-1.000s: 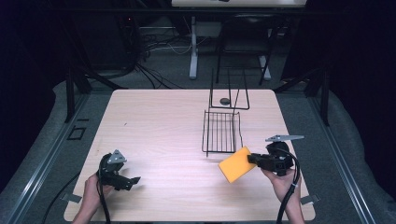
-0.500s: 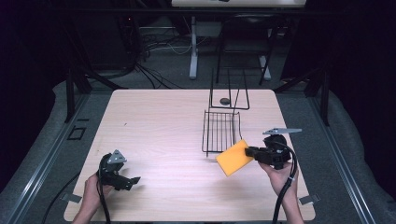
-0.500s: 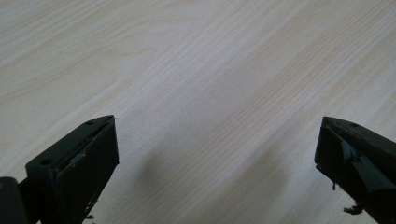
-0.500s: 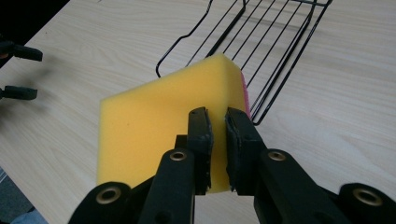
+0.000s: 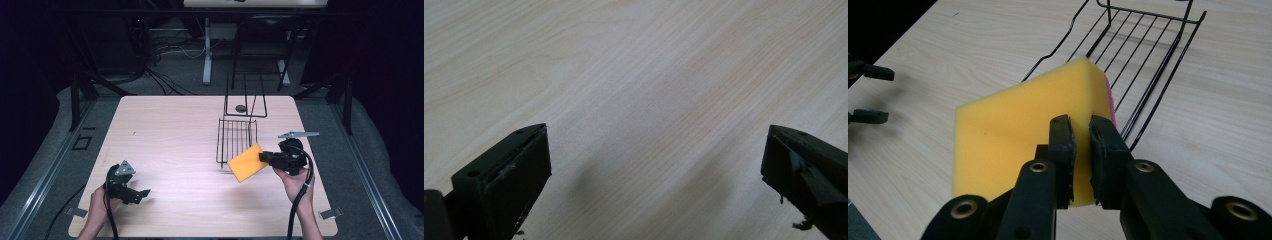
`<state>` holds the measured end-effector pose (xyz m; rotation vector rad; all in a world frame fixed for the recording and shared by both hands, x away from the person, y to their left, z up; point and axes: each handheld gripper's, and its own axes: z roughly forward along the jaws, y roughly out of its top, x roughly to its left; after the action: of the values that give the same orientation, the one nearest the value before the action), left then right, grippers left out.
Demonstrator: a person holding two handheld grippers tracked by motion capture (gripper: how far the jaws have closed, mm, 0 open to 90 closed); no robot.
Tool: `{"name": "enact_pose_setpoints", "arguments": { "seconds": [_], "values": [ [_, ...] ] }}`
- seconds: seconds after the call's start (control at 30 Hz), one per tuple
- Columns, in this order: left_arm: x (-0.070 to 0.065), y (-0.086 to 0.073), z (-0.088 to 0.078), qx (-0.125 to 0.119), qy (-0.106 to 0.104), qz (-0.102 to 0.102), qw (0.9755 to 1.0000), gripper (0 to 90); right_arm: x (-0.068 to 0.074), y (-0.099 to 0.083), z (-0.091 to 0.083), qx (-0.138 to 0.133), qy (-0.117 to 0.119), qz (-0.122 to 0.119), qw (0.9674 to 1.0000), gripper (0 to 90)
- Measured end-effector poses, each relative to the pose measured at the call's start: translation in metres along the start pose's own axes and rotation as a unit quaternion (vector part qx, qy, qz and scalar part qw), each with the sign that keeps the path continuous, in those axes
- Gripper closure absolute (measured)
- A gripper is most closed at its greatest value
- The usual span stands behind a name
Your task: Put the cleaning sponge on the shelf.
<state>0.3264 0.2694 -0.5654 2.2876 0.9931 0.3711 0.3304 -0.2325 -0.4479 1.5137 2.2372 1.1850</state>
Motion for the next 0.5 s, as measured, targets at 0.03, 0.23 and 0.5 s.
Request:
{"name": "enact_pose_setpoints", "arguments": {
  "seconds": [0.03,0.23,0.5],
  "values": [
    [0.0,0.0,0.0,0.0,0.0,0.0,1.0,0.0,0.0,0.001,0.001,-0.002,0.0,0.002,1.0,80.7],
    [0.0,0.0,0.0,-0.001,-0.001,0.0,1.0,0.0,0.001,0.004,0.004,-0.004,-0.002,0.005,1.0,80.7],
    [0.0,0.0,0.001,-0.001,-0.001,-0.003,1.0,0.0,-0.001,0.009,0.012,-0.017,-0.006,0.019,0.9997,80.8]
  ]
}}
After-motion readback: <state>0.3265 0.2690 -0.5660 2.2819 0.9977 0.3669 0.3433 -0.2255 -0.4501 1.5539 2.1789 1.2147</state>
